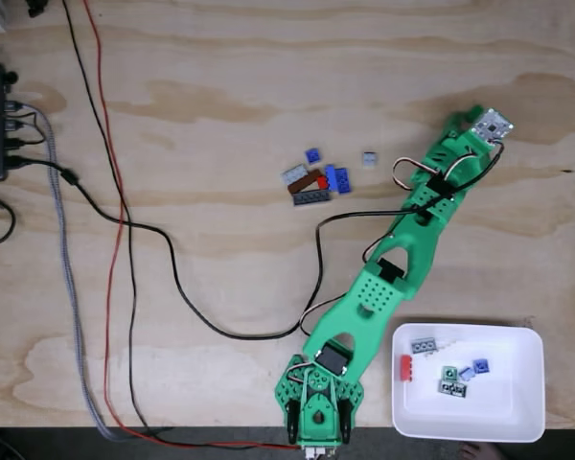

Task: Put all lego bricks in the bin.

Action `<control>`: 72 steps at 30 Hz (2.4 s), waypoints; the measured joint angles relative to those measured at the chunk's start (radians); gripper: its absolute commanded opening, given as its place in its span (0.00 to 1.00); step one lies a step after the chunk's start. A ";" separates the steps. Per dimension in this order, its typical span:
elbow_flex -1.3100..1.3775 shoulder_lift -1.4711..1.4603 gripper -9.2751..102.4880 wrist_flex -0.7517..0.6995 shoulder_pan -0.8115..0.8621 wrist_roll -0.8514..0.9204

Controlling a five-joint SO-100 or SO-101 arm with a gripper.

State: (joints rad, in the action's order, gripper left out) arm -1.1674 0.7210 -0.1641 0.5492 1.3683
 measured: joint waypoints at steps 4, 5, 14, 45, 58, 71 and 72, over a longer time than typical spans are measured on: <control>0.114 -0.078 0.08 -0.026 -0.005 0.025; 0.137 -0.089 0.08 -0.034 -0.005 0.025; -0.069 0.094 0.08 -0.127 -0.029 -0.083; -0.698 1.331 0.33 -1.355 0.927 0.376; -0.529 1.081 0.32 -1.126 0.423 0.038; -0.723 0.761 0.30 -0.391 -0.155 0.041; -0.746 0.747 0.30 -0.356 -0.172 0.055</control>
State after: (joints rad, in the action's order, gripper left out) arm -1.9129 1.4680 -0.5200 0.3774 1.4235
